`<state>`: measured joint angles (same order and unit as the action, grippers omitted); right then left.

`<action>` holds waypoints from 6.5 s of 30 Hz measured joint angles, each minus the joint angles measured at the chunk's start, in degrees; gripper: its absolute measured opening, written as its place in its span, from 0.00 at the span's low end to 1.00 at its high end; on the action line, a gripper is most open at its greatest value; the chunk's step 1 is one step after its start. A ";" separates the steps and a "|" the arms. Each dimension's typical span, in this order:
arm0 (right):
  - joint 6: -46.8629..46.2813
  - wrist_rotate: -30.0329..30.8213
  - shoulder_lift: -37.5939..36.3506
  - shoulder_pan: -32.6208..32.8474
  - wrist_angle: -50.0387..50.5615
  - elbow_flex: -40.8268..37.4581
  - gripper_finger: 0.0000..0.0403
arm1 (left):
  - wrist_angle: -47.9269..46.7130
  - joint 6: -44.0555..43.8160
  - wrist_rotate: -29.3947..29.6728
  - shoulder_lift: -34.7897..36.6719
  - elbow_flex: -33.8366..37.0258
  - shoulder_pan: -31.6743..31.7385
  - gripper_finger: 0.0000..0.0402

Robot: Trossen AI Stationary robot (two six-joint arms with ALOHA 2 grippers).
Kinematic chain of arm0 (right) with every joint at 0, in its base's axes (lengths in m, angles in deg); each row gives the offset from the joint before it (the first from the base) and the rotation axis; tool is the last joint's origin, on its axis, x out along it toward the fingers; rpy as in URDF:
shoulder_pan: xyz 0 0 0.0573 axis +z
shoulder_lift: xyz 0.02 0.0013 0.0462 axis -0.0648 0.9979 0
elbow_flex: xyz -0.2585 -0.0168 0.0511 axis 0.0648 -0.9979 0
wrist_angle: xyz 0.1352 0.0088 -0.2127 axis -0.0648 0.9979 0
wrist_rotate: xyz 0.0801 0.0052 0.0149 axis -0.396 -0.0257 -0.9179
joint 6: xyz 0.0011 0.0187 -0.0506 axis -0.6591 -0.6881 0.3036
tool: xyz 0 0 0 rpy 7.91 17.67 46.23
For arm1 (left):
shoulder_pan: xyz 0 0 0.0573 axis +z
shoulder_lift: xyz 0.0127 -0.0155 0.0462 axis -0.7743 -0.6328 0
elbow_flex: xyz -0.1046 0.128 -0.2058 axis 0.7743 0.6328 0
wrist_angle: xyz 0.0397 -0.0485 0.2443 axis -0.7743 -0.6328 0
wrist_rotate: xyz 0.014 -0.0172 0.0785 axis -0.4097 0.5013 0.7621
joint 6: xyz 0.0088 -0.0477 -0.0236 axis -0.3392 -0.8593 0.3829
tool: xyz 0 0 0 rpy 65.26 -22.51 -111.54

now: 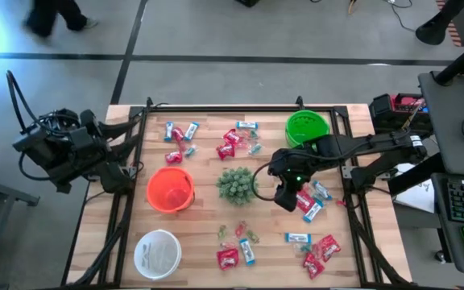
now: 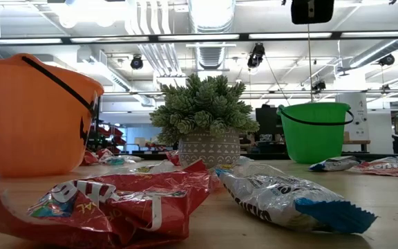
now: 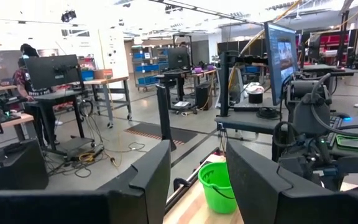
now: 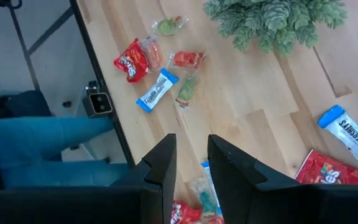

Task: Sort candy
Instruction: Put the red candy into the green bucket

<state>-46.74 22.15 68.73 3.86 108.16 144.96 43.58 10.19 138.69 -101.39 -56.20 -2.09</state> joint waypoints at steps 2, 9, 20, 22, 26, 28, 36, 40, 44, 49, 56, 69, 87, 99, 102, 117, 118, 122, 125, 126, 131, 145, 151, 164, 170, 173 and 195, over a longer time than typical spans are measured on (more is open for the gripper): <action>-0.02 -0.02 0.00 0.00 -0.33 0.00 0.21 | 0.19 0.00 0.00 -0.32 0.00 0.00 0.35; 0.02 0.00 0.08 0.00 -1.25 0.00 0.21 | 0.15 0.00 -0.02 -0.50 0.00 0.00 0.35; 0.05 0.00 0.11 0.00 -1.23 0.00 0.21 | 0.13 0.00 -0.02 -2.09 0.00 0.02 0.35; 0.06 0.00 0.11 0.00 -1.26 0.00 0.21 | 0.13 0.00 -0.02 -2.84 0.00 0.02 0.35; 0.06 0.00 0.11 0.00 -1.51 0.00 0.21 | 0.15 0.00 -0.01 -4.77 0.00 0.02 0.35; 0.07 0.01 0.11 0.00 -2.46 0.00 0.21 | 0.13 0.00 -0.02 -5.95 0.00 0.02 0.35; 0.07 0.02 0.11 0.00 -3.65 0.00 0.21 | -0.03 -6.69 -0.02 -11.61 0.02 0.02 0.35; 0.07 0.02 0.11 0.00 -3.65 0.00 0.21 | -1.79 -15.55 -0.66 -14.35 1.66 0.02 0.35; 0.07 0.02 0.11 0.00 -3.65 0.00 0.21 | -8.35 -26.23 -7.82 -15.14 6.10 0.30 0.35; 0.07 0.01 0.11 0.00 -3.93 0.00 0.21 | -10.36 -38.56 -13.33 -13.21 14.10 1.11 0.35; 0.09 0.02 0.11 0.02 -6.75 0.00 0.21 | -4.10 -46.64 -25.87 -5.72 28.19 2.74 0.35; 0.07 0.02 0.11 0.01 -8.39 0.00 0.21 | 26.98 -31.22 -38.00 0.43 44.21 3.37 0.35; -0.76 0.02 0.11 0.00 -8.37 0.00 0.21 | 19.71 -28.00 -37.48 -3.85 31.63 3.34 0.35; -0.78 0.02 0.11 0.01 -8.35 0.00 0.21 | -8.90 -31.52 -37.48 -13.74 15.24 3.34 0.35; -0.79 0.02 0.11 0.00 -8.35 0.00 0.21 | -14.00 -34.19 -37.51 -17.07 11.02 3.34 0.35; -0.81 0.02 0.11 0.02 -8.77 0.00 0.21 | -23.33 -53.21 -37.55 -13.56 15.09 3.34 0.35; -0.81 0.02 0.13 0.02 -8.85 0.00 0.21 | -21.61 -53.75 -37.54 -11.79 17.33 3.34 0.35; -0.79 0.02 0.13 0.02 -9.82 0.00 0.21 | -8.73 -51.44 -41.00 -4.26 29.42 3.37 0.35; -0.89 0.02 0.13 0.00 -11.10 0.00 0.21 | 7.90 -45.18 -48.22 0.44 39.56 3.37 0.35; -1.01 0.02 0.13 0.00 -11.66 0.00 0.21 | 13.37 -42.74 -51.62 1.68 42.60 3.37 0.35; -1.97 0.02 0.13 0.01 -12.44 0.01 0.21 | 26.67 -39.26 -66.48 6.08 54.17 3.34 0.35; -5.28 0.04 0.13 0.00 -13.07 0.01 0.21 | 27.98 -43.31 -68.49 17.34 66.18 3.34 0.35; -5.31 0.13 0.13 0.00 -13.41 0.02 0.21 | 28.07 -42.16 -67.79 24.98 66.24 3.34 0.35; -5.31 0.13 0.13 0.00 -14.37 0.02 0.21 | 29.39 -41.53 -67.52 41.96 66.29 3.34 0.35; -5.30 0.13 0.13 0.00 -14.36 0.02 0.21 | 28.69 -39.83 -67.52 47.88 66.18 3.34 0.35; -5.29 0.12 0.13 0.00 -14.36 0.01 0.21 | 28.34 -39.76 -67.52 50.15 65.80 3.34 0.35; -5.95 1.59 0.13 -0.11 -14.78 0.02 0.21 | 29.10 -41.33 -69.46 49.90 64.76 3.34 0.35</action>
<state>-52.68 23.74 68.87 3.75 93.38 144.98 72.68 -31.14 69.23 -51.50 8.56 1.25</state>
